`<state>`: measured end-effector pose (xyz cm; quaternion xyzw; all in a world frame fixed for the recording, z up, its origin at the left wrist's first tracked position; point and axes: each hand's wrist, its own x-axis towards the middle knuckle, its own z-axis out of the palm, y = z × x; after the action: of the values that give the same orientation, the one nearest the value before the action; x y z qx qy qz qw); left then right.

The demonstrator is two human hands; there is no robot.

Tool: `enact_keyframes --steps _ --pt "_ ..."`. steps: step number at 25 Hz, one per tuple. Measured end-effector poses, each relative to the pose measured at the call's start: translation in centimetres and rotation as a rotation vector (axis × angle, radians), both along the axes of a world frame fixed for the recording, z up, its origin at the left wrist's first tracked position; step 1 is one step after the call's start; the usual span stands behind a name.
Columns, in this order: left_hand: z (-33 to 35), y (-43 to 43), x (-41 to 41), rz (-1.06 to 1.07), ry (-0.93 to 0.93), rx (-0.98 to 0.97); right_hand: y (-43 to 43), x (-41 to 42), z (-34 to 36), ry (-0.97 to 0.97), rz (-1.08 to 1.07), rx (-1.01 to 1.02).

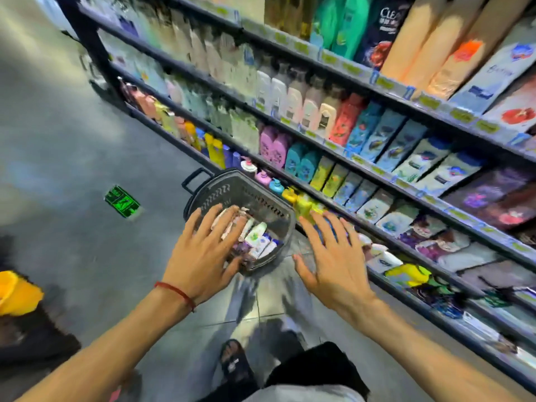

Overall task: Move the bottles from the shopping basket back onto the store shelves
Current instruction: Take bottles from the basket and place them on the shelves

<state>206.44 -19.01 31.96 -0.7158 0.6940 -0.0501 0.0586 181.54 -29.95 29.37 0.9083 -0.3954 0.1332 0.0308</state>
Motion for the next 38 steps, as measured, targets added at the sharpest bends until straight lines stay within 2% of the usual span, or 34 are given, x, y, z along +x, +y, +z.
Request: enact_keyframes --steps 7,12,19,24,27,30,35,38 --pt "-2.6 -1.8 9.1 -0.005 0.018 0.079 0.3 8.4 -2.0 0.059 -0.046 0.069" --pt "-4.7 -7.0 13.4 -0.003 0.071 0.136 -5.1 12.9 -5.2 0.0 -0.047 0.102" --pt "-7.3 -14.2 18.3 -0.015 0.032 0.155 -12.6 18.3 -8.5 0.005 0.014 0.16" --pt "-10.7 -18.5 21.3 -0.063 0.062 0.244 -15.1 21.4 -11.2 0.155 -0.117 0.202" --pt "-14.0 -21.7 24.0 -0.15 0.075 0.308 -16.3 23.7 -14.2 0.105 -0.158 0.265" --pt "-16.9 -24.5 26.3 -0.187 0.149 0.378 -16.6 26.0 -16.3 0.132 -0.314 0.35" --pt "-22.9 -27.1 29.6 -0.327 0.134 0.418 -16.9 29.6 -21.5 0.118 -0.424 0.315" --pt "-28.0 -28.9 31.1 -0.328 0.135 0.457 -17.8 30.9 -26.6 0.142 -0.454 0.322"
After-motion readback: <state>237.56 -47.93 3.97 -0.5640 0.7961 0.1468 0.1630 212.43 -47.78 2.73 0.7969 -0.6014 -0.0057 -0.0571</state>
